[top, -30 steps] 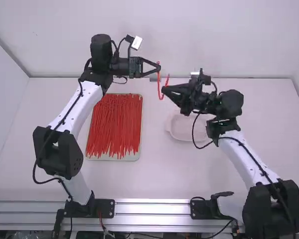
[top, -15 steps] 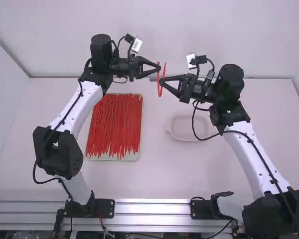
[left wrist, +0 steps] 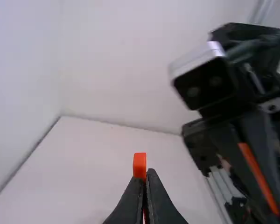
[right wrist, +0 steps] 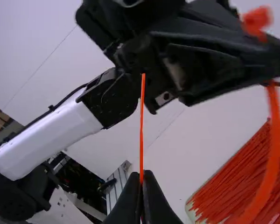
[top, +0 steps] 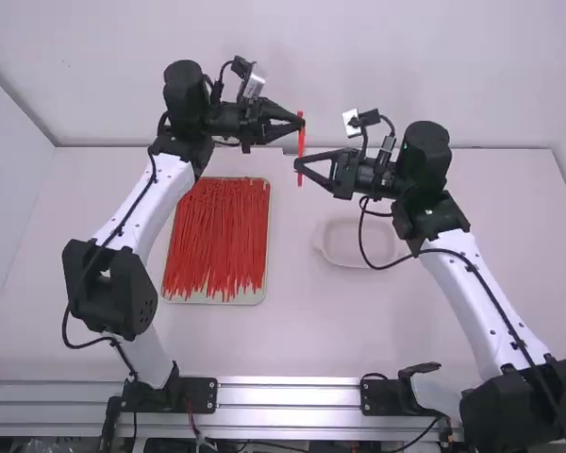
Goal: Fasten the cable tie
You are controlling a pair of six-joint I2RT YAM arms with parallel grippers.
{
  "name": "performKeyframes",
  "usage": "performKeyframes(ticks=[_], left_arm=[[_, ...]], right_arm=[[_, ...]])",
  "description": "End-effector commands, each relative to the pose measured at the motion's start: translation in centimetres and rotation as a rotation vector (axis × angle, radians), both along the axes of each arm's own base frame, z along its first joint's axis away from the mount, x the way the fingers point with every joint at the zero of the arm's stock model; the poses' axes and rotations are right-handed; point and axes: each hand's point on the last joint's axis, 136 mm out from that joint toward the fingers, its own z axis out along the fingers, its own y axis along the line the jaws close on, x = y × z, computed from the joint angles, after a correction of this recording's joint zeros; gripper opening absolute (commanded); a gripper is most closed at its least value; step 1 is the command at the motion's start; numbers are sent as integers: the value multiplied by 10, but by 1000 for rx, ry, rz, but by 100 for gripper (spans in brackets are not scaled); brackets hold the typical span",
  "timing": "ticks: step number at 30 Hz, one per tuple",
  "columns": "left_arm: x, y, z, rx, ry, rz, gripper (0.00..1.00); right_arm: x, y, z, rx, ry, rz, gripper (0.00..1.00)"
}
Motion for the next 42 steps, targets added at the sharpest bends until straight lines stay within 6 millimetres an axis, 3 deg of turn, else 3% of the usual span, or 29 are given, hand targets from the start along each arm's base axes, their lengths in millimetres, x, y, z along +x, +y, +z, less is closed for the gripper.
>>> performKeyframes(ticks=[1,8,21,31,42], left_arm=[[-28,0,11,10,-117,-146,2],[-29,-4,13,7,-115,-145,2],[-31,-4,11,6,-139,-155,2],[-36,-16,2,-8,-212,-174,2],[-27,-8,6,-23,-296,-119,2]], right_arm=[[-4,4,13,9,-20,16,0],[-7,11,12,8,-19,24,0],[1,2,13,19,28,-16,0],[2,3,20,46,42,-20,0],[-1,2,20,49,61,-4,0]])
